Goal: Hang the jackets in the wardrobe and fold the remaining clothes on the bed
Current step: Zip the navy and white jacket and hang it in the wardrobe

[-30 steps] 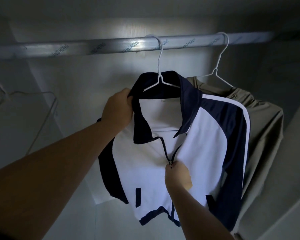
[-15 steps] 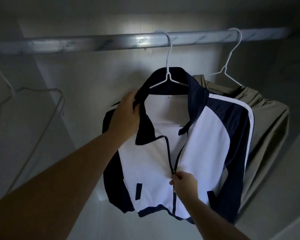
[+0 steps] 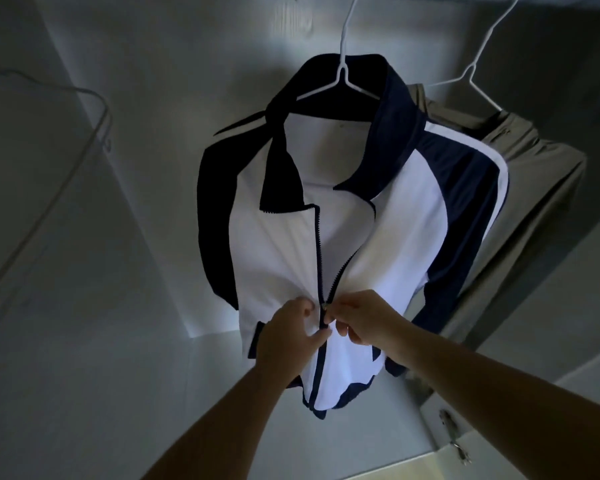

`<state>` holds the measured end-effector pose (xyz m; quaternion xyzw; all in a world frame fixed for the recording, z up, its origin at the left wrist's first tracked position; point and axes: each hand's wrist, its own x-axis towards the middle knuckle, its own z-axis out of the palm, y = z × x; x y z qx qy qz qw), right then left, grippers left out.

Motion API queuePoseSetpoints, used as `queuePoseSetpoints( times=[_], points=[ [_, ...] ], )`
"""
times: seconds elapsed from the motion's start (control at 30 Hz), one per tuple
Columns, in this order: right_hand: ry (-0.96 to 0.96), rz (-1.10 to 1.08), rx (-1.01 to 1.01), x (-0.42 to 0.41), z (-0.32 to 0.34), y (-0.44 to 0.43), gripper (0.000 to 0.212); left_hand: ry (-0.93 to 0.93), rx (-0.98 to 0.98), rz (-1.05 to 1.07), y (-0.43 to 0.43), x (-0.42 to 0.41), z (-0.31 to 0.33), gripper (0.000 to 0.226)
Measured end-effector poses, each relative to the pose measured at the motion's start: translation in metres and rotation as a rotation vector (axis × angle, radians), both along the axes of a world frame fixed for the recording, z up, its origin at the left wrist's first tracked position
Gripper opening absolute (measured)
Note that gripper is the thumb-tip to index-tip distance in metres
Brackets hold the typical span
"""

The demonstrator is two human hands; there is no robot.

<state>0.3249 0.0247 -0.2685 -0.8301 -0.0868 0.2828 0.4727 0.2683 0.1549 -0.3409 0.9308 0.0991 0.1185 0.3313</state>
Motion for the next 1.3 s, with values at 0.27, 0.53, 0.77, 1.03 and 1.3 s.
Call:
queuePoseSetpoints(
  times=[0.27, 0.53, 0.77, 1.03, 1.3],
  points=[
    [0.092, -0.193, 0.26, -0.006, 0.034, -0.003, 0.025, 0.05, 0.213, 0.031, -0.012, 0.007, 0.0, 0.028],
    [-0.005, -0.192, 0.48, -0.01, 0.094, 0.01, 0.028, -0.027, 0.089, 0.069, -0.018, 0.014, 0.029, 0.021],
    [-0.062, -0.229, 0.574, -0.006, 0.116, 0.016, 0.026, -0.155, 0.138, 0.137, -0.016, 0.032, 0.055, 0.021],
    [-0.2, -0.131, 0.68, 0.007, 0.151, 0.027, 0.027, 0.007, 0.18, 0.219, 0.006, 0.03, 0.035, 0.026],
    [-0.191, -0.079, 0.654, 0.007, 0.16, 0.028, 0.025, -0.118, 0.093, 0.179, 0.015, 0.035, 0.075, 0.018]
  ],
)
